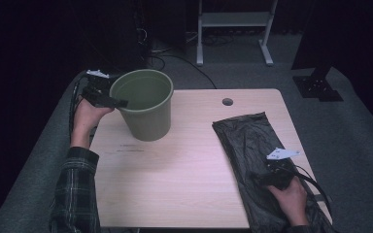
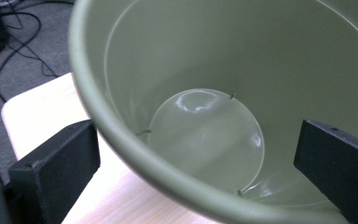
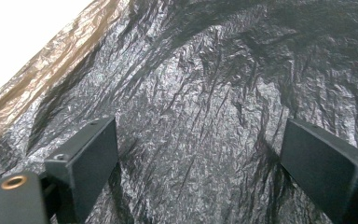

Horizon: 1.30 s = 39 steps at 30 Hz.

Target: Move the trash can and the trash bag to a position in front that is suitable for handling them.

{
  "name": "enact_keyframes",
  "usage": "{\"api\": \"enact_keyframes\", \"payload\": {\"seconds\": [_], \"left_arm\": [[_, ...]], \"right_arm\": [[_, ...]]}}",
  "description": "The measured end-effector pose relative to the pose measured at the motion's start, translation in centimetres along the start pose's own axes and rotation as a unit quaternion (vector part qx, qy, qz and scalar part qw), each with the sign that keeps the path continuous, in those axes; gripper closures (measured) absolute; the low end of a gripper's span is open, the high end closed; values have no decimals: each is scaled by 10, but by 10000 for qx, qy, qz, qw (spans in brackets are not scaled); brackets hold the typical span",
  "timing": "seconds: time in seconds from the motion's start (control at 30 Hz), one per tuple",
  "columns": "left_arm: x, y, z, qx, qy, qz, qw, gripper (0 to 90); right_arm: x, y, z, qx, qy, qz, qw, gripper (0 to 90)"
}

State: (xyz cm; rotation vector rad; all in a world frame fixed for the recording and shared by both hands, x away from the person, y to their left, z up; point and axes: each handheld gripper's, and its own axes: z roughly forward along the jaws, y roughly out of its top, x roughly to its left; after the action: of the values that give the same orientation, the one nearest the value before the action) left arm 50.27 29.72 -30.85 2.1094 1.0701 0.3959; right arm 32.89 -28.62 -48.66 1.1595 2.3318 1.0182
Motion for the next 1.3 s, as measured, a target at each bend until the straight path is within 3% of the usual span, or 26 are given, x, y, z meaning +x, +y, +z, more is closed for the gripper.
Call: {"api": "enact_keyframes", "payload": {"seconds": [0.07, 0.37, 0.63, 0.77, 1.3], "left_arm": [[-3, 1, 1, 23, 40, 46, 10000, 0], [-15, 1, 2, 210, -162, 222, 9994, 0], [-28, -5, 0, 56, -335, 300, 9990, 0], [-36, -6, 0, 107, -396, 391, 9984, 0], [-78, -10, 0, 37, -672, 685, 9954, 0]], "right_arm": [[0, 0, 0, 0, 0, 0, 10000, 97], [0, 0, 0, 0, -1, -1, 10000, 97], [0, 0, 0, 3, 16, -18, 10000, 96], [0, 0, 0, 7, 26, -24, 10000, 96], [0, 0, 0, 1, 33, -29, 10000, 96]]}}
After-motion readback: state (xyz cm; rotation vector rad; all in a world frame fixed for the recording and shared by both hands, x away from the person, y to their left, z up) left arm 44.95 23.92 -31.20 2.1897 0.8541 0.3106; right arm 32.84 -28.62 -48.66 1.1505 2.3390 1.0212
